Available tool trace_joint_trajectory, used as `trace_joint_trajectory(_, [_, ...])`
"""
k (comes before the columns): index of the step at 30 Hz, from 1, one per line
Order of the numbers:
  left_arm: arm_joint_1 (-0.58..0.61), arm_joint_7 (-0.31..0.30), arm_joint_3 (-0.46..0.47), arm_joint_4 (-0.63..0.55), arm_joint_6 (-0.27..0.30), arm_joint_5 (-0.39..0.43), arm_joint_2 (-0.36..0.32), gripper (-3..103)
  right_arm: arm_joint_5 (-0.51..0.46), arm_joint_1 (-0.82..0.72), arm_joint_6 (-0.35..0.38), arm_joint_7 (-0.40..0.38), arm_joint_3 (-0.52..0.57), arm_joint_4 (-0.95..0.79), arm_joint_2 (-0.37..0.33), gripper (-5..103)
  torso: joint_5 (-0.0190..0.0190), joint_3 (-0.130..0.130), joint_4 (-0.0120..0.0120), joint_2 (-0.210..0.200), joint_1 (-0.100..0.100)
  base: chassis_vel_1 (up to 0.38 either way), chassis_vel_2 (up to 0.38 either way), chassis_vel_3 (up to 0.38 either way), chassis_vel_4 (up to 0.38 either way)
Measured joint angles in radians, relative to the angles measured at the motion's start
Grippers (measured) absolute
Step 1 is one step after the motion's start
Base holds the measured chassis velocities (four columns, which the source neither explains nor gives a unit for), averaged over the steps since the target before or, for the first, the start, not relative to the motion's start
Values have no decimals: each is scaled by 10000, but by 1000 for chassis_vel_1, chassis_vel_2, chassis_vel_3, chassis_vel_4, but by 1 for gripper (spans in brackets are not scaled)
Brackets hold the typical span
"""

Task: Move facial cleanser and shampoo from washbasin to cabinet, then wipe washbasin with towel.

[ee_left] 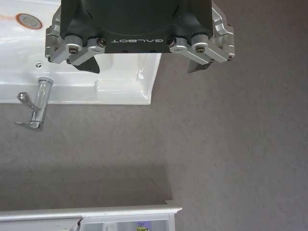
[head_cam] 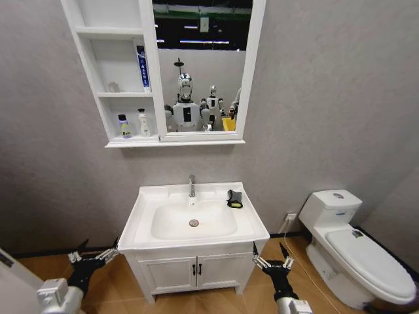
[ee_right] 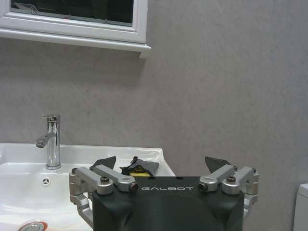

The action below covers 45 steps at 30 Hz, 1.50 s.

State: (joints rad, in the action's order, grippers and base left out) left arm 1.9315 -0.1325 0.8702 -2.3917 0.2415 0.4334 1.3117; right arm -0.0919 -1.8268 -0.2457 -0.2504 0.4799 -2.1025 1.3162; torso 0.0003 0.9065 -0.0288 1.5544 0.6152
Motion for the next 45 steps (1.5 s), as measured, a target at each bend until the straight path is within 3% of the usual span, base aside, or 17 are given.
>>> trace_joint_trajectory(11, [-86, 0, -332, -267, 25, -383, 221, 100, -141, -44, 59, 133, -31, -139, -112, 100, -3, 1, -1, -1, 1, 0, 0, 0, 0])
trace_joint_trajectory(14, [-107, -1, -338, -266, 37, -377, 195, 100, -452, 18, 294, 178, -34, -290, -257, 100, -2, 1, -2, -1, 1, 0, 0, 0, 0])
trace_joint_trajectory(16, [-120, -3, -343, -257, 44, -368, 179, 100, -1259, 451, 1001, -91, 104, -543, -683, 100, -2, 0, -1, -1, 1, 0, 0, 0, 0])
trace_joint_trajectory(17, [-120, -3, -343, -257, 44, -368, 179, 100, -1259, 451, 1001, -91, 104, -543, -683, 100, -2, 0, -1, -1, 1, 0, 0, 0, 0])
trace_joint_trajectory(19, [-132, -7, -345, -250, 48, -357, 161, 100, -3173, 1222, 2171, -356, 519, -778, -1913, 100, -1, 1, 2, -1, 1, 0, 0, 0, 0])
trace_joint_trajectory(20, [-132, -7, -345, -250, 48, -357, 161, 100, -3173, 1222, 2171, -356, 519, -778, -1913, 100, -1, 1, 2, -1, 1, 0, 0, 0, 0])
trace_joint_trajectory(22, [-140, -9, -348, -240, 53, -344, 155, 100, -4929, 2142, 3204, -505, 847, -813, -3122, 100, -2, 2, -2, -2, 2, 0, 0, 0, 0])
trace_joint_trajectory(23, [-144, -8, -348, -239, 54, -342, 153, 100, -5556, 2612, 3510, -544, 875, -716, -3481, 100, -3, 2, 0, -2, 2, 0, 0, 0, 0])
trace_joint_trajectory(24, [-144, -8, -348, -239, 54, -342, 153, 100, -5556, 2612, 3510, -544, 875, -716, -3481, 100, -3, 2, 0, -2, 2, 0, 0, 0, 0])
trace_joint_trajectory(27, [-151, -8, -350, -229, 58, -334, 145, 100, -7696, 4727, 4437, -739, 492, 231, -4373, 100, -1, 3, 3, -2, 3, 0, 0, 0, 0])
trace_joint_trajectory(33, [-157, -13, -354, -225, 62, -326, 138, 100, -8953, 7412, 5285, -964, -558, 1935, -4658, 100, -3, 3, 1, -3, 4, 0, 0, 0, 0])
trace_joint_trajectory(35, [-160, -11, -358, -222, 66, -322, 134, 100, -9277, 8638, 5601, -1155, -1438, 2772, -4554, 100, -5, 3, 2, -3, 4, 0, 0, 0, 0])
trace_joint_trajectory(45, [-163, -17, -358, -217, 69, -315, 129, 100, -9214, 11367, 5902, -1279, -3724, 5282, -3619, 100, -5, 2, 4, -3, 4, 0, 0, 0, 0])
